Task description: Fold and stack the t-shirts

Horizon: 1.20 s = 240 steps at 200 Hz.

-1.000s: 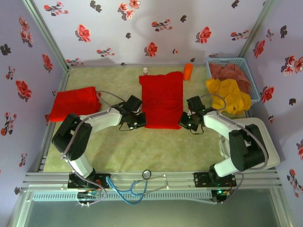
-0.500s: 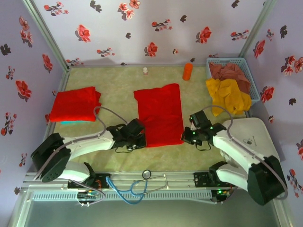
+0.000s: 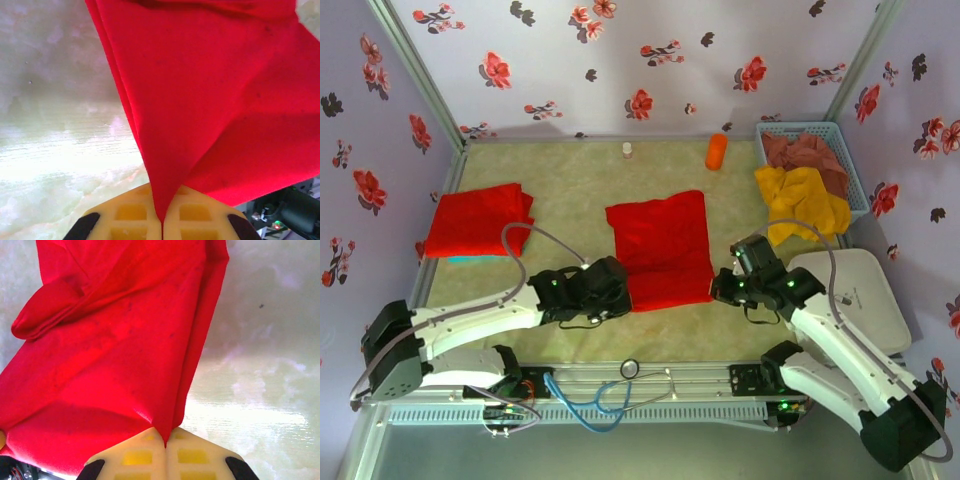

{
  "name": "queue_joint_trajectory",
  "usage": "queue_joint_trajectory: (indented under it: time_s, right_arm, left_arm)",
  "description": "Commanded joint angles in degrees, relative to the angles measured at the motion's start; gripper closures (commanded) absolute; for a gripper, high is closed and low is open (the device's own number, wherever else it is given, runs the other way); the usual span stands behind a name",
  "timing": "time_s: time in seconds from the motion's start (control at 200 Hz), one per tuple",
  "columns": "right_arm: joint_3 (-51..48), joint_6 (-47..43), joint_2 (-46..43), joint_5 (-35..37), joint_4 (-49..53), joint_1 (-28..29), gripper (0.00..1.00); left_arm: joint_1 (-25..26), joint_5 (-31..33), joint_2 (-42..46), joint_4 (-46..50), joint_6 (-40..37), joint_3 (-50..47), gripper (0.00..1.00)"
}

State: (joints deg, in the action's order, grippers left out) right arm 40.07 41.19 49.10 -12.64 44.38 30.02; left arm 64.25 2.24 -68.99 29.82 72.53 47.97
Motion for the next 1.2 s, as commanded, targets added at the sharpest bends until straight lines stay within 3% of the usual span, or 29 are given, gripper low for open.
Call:
queue_joint_trajectory:
  time_s: [0.0, 0.37, 0.82, 1.195]
  right_arm:
    - [4.13, 1.26, 1.69, 3.62, 1.92, -0.05, 1.00]
    - [11.25, 1.45, 5.74, 4.91, 2.06, -1.46, 1.00]
    - [17.20, 0.59, 13.24, -1.55, -2.46, -8.73, 1.00]
    - [24.22, -2.94, 21.33, -3.35, -2.98, -11.62, 1.00]
  left_arm:
    - [-1.07, 3.74, 1.01, 9.53, -0.45, 3.97, 1.00]
    - [-6.98, 2.23, -0.72, 12.96, -5.57, 11.35, 1.00]
    - [-16.82, -4.67, -6.77, 9.29, -13.45, 17.58, 1.00]
    - [-22.70, -8.82, -14.21, 10.89, -18.90, 25.61, 1.00]
